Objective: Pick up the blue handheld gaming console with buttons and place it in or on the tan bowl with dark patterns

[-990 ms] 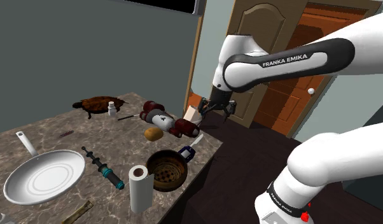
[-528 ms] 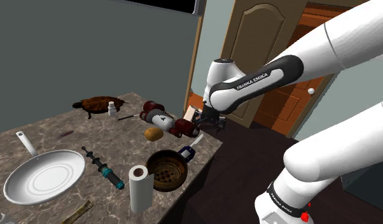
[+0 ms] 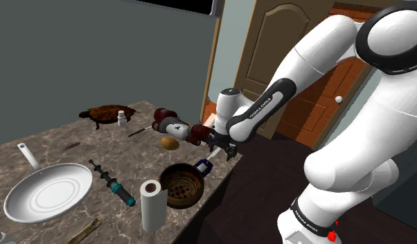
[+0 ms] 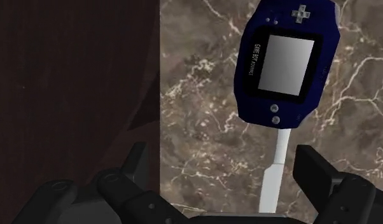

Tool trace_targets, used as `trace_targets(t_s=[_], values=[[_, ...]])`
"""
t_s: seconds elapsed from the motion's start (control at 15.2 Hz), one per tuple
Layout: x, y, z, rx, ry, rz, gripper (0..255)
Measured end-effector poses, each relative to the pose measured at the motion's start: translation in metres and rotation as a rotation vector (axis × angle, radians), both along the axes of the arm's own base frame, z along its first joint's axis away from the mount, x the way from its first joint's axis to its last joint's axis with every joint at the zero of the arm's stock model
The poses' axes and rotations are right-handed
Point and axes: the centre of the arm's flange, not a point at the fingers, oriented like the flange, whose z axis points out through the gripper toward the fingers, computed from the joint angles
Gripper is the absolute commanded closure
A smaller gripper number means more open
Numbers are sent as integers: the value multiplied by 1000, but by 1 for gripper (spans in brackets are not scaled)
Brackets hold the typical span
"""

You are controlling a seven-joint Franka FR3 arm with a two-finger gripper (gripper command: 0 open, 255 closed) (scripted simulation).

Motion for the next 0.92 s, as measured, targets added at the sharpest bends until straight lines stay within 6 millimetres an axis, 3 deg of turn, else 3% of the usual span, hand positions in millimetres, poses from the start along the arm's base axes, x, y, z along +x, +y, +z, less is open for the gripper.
trace_targets(t_s=[0.13,0.53,0.92], values=[[5,-4,-21,-7,-3,-79,0],[7,-10,-55,-10,-6,-106,0],[6,-10,-64,-10,-6,-105,0]])
